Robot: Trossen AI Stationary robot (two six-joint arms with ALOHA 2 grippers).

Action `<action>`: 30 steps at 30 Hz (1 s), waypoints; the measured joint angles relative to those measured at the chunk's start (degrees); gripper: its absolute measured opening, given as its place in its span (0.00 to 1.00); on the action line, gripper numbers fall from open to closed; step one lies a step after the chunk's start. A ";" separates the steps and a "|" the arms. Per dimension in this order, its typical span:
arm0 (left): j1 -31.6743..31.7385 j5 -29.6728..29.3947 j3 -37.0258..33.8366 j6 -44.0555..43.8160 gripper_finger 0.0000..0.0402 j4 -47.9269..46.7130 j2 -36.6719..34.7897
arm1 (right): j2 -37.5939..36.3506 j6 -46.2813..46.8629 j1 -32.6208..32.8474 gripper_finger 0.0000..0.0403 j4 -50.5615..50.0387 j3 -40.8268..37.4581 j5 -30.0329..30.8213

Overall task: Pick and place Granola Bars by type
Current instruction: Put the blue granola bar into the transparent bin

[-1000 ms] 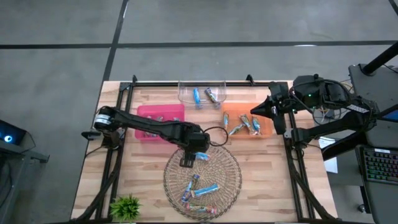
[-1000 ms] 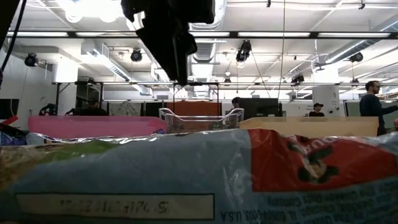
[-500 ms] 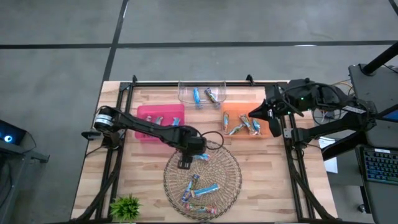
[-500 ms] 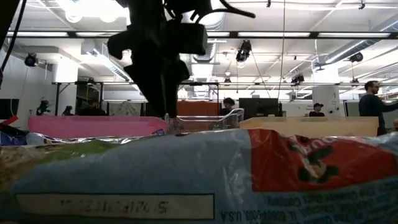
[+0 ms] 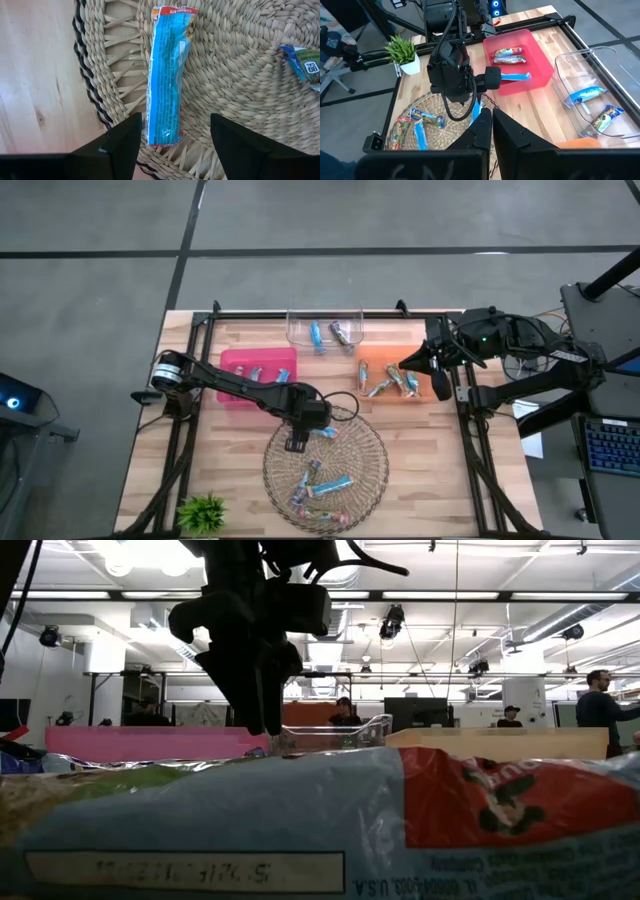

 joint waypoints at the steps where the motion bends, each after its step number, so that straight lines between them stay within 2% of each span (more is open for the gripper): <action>1: 0.00 0.00 0.00 0.02 0.54 0.01 0.00 | 0.00 0.00 0.00 0.02 0.00 0.00 0.00; 10: -0.29 0.48 0.00 -1.53 0.54 -0.13 -0.22 | 0.00 0.20 0.00 0.02 0.00 0.00 -0.01; 14: -1.85 2.75 0.79 -2.87 0.54 -0.07 -0.84 | 0.00 0.05 0.00 0.02 0.01 0.00 -0.01; 20: -4.46 2.97 1.87 -4.99 0.54 -0.23 -0.85 | 0.00 0.02 0.00 0.02 0.00 0.00 0.00; 24: -6.03 3.69 2.84 -9.30 0.54 -0.26 -0.85 | 0.00 0.25 0.00 0.02 0.00 0.00 0.00; 30: -8.16 4.44 4.60 -20.62 0.54 -0.22 -0.85 | 0.00 2.60 0.00 0.02 0.00 0.00 0.02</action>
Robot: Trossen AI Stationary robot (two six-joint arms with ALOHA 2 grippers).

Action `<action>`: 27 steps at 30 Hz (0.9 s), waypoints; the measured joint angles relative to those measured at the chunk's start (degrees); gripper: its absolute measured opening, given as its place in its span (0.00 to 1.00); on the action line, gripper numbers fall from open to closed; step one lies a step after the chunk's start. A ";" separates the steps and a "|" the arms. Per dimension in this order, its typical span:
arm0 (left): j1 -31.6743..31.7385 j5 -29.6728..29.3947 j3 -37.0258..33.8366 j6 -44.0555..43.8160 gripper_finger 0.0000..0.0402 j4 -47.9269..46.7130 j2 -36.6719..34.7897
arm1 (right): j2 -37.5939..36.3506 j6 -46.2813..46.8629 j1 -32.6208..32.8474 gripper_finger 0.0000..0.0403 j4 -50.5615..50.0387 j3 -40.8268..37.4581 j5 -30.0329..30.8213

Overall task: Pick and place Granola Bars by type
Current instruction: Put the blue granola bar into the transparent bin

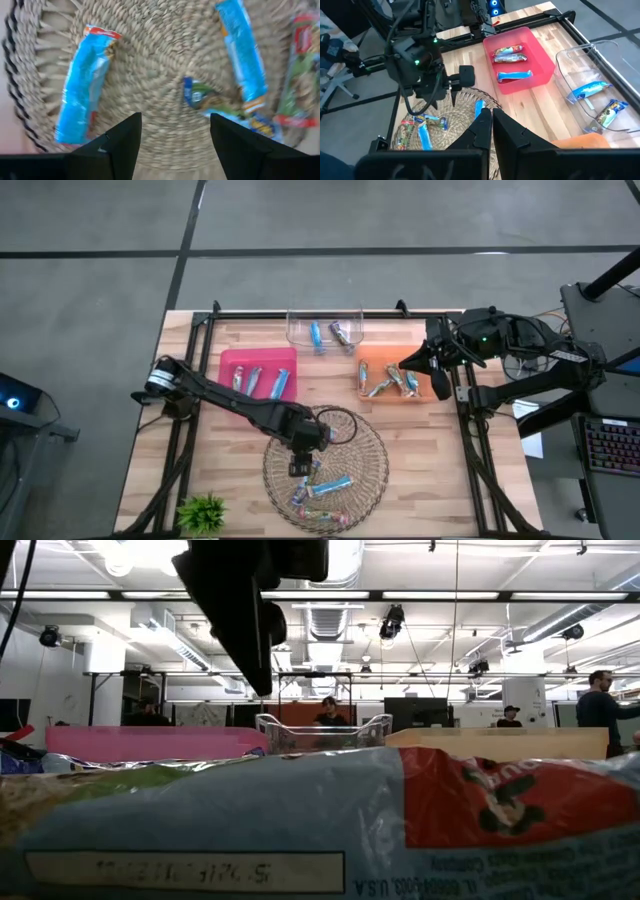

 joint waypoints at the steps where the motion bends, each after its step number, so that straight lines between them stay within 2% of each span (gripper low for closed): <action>1: -0.33 0.15 0.23 -2.36 0.54 0.01 0.00 | 0.00 0.44 0.00 0.02 0.00 0.00 0.02; 9: -2.55 2.25 3.14 -27.46 0.54 -0.01 0.00 | 0.00 1.11 -0.03 0.02 0.02 0.00 0.36; 17: -3.81 3.11 5.99 -57.69 0.54 0.30 0.00 | 0.00 -0.06 -0.03 0.02 0.00 0.00 0.52; 21: -4.52 2.18 6.14 -67.16 0.54 1.04 0.00 | 0.00 -0.94 -0.02 0.02 -0.02 0.00 0.52; 27: -6.16 -0.96 6.13 -73.98 0.53 0.78 0.63 | 0.00 -6.15 -0.04 0.02 -0.02 0.00 0.51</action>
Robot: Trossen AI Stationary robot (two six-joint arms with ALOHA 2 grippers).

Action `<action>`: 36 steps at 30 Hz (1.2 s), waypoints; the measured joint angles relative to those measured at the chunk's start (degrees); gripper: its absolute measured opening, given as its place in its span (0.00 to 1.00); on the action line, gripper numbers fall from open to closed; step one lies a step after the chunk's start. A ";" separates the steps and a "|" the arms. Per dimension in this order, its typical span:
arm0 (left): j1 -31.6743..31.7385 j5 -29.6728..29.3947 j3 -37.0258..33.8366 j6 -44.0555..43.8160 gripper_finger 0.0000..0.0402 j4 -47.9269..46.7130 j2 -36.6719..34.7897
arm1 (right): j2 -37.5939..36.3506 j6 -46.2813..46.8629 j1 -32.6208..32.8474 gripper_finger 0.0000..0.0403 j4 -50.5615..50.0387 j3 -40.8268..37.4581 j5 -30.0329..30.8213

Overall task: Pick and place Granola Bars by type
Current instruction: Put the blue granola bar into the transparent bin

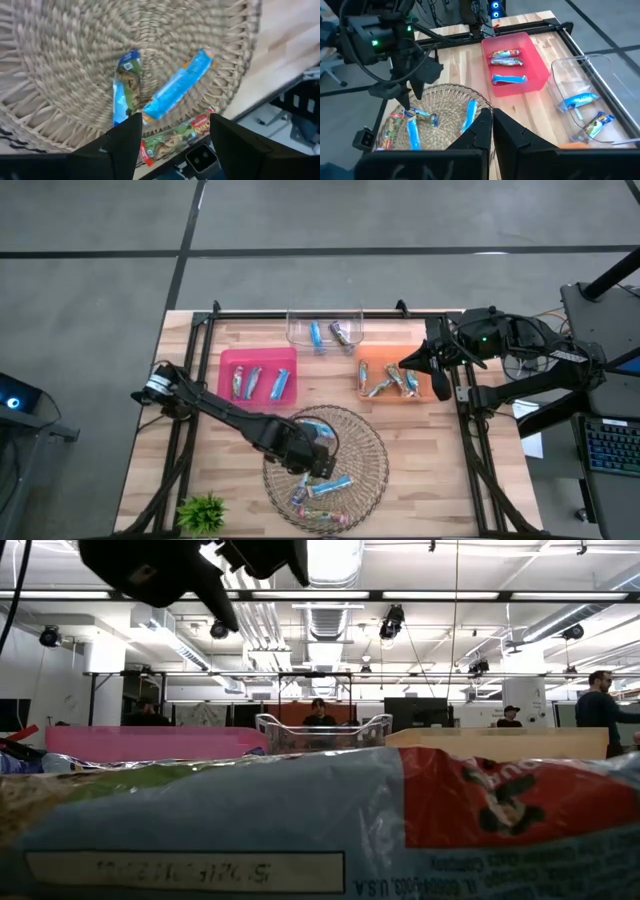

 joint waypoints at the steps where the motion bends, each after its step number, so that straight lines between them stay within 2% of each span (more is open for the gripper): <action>1: -0.14 -0.17 0.00 -0.81 0.53 -0.18 0.34 | 0.00 -0.39 0.02 0.02 0.00 -0.01 -0.01; 10: -0.74 -1.81 3.43 -1.87 0.53 -2.44 7.06 | -0.04 -0.60 0.01 0.02 0.00 -0.02 -0.01; 19: -0.70 -2.11 18.25 2.55 0.53 -16.76 18.76 | -0.04 -0.60 0.01 0.02 0.00 -0.02 -0.05; 26: -0.67 -2.00 26.60 3.15 0.53 -20.89 25.65 | -0.04 -0.58 0.00 0.02 -0.02 -0.02 -0.06; 36: -0.73 -1.65 27.87 2.90 0.53 -26.82 26.05 | -0.04 -0.58 0.02 0.02 -0.04 -0.04 -0.08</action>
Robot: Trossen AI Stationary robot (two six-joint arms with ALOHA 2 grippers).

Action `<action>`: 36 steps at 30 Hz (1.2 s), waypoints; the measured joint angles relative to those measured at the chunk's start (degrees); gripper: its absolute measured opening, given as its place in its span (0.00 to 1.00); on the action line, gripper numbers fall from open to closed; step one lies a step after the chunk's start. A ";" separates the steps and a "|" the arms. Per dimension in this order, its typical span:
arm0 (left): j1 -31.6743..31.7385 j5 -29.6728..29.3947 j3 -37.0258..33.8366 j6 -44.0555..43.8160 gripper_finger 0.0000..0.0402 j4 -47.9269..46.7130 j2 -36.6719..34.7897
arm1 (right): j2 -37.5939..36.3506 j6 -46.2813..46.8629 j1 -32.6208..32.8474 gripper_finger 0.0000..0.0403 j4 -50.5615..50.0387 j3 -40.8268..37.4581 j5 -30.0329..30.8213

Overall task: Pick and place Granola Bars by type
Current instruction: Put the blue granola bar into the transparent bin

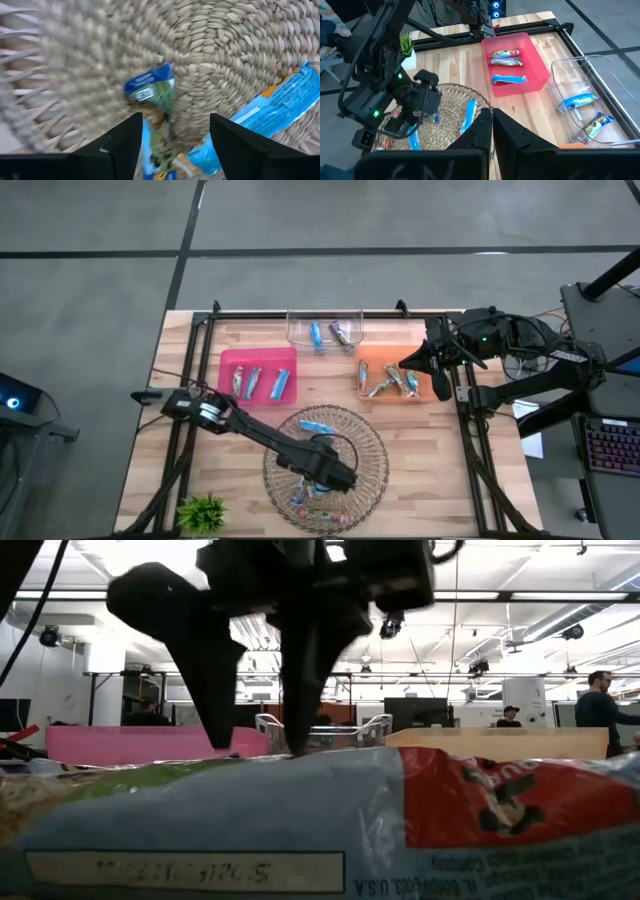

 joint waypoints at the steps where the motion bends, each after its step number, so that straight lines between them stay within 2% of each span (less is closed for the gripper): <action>1: 0.02 0.00 0.00 -0.10 0.53 -0.53 -0.31 | 0.00 -0.02 -0.01 0.02 0.01 0.00 0.00; 10: 0.13 -0.50 -0.05 -0.16 0.53 -2.33 -1.22 | 0.02 -0.02 -0.01 0.02 0.01 0.00 0.00; 18: 0.13 -0.55 -2.85 -0.86 0.53 -1.71 -1.22 | 0.04 -0.02 -0.02 0.02 0.01 0.00 0.00; 36: 0.37 1.40 -8.10 -0.56 0.53 4.82 -1.20 | 0.04 -0.02 0.00 0.02 0.02 0.00 0.02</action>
